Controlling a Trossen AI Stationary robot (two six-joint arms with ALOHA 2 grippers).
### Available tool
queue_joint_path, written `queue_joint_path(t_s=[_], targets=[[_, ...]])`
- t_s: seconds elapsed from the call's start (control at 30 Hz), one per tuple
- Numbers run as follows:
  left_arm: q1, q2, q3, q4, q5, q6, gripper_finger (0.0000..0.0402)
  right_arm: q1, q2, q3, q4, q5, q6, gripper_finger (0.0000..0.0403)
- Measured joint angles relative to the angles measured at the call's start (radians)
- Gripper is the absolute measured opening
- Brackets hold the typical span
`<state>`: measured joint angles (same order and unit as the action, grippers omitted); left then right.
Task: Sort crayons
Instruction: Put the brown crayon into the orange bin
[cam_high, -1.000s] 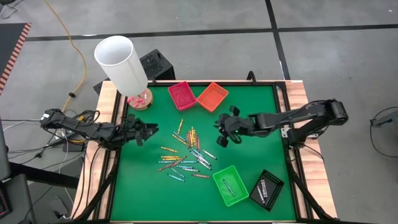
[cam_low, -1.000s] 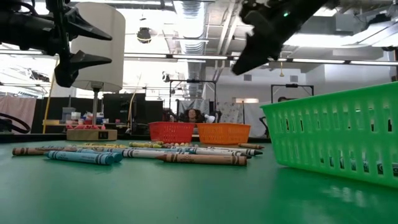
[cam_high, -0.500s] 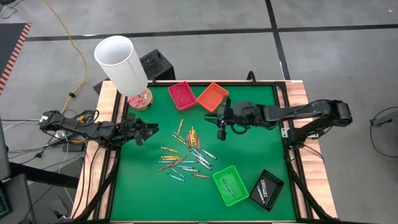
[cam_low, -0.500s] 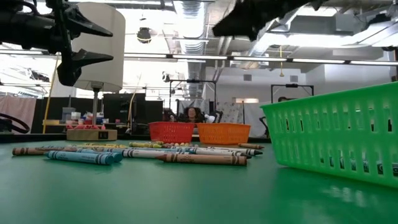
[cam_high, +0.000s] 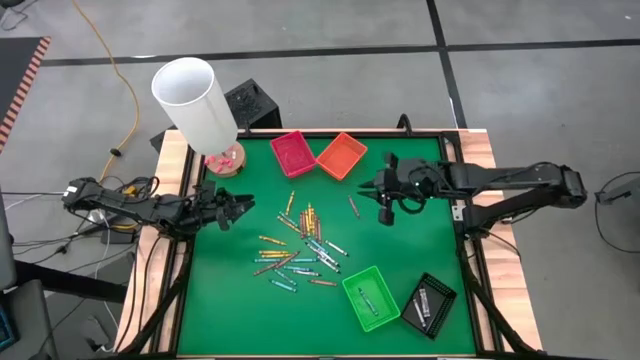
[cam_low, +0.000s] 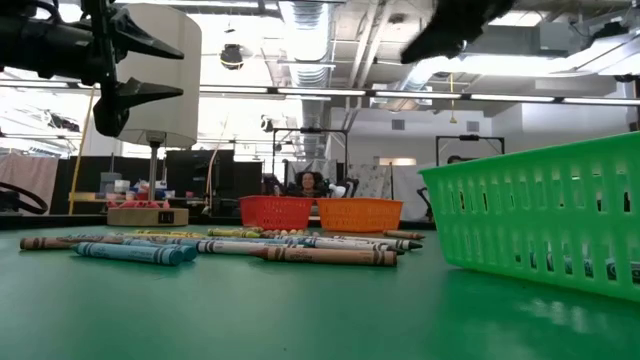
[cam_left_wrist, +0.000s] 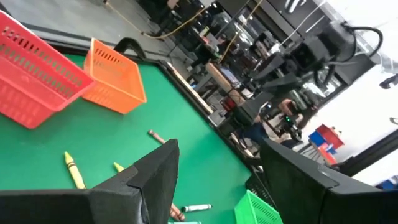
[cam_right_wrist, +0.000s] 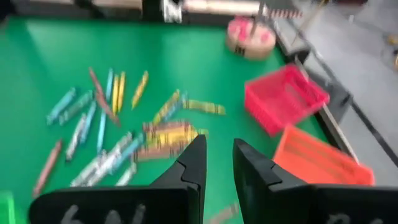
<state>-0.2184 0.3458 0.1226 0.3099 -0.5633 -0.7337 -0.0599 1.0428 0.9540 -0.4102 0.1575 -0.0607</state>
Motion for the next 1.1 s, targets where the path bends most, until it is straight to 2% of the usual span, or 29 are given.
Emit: queue_joint_path(t_s=[0.13,0.33,0.5,0.67,0.8,0.9,1.1], targets=[[0.000,0.000,0.000,0.001,-0.021,0.003,0.0215,-0.020,-0.091,-0.105,0.001,0.002,0.039,0.0077],[0.004,0.000,0.000,0.022,-0.043,0.000,0.0215,-0.043,-0.252,-0.266,0.131,0.004,0.204,0.0077],[0.004,0.000,0.000,0.018,-0.044,0.000,0.0215,-0.070,-0.291,-0.330,0.142,0.005,0.322,0.0077],[0.004,0.000,0.000,0.016,-0.045,0.014,0.0215,-0.072,-0.236,-0.340,0.220,0.003,0.347,0.0077],[0.008,0.000,0.000,-0.003,-0.046,0.051,0.0215,-0.069,-0.148,-0.339,0.297,0.061,0.447,0.0077],[0.022,0.000,0.000,-0.006,-0.042,0.055,0.0215,-0.070,-0.066,-0.339,0.288,0.113,0.517,0.0074],[0.054,0.000,0.000,-0.010,-0.036,0.054,0.0215,-0.073,0.111,-0.330,0.253,0.114,0.641,0.0056]])
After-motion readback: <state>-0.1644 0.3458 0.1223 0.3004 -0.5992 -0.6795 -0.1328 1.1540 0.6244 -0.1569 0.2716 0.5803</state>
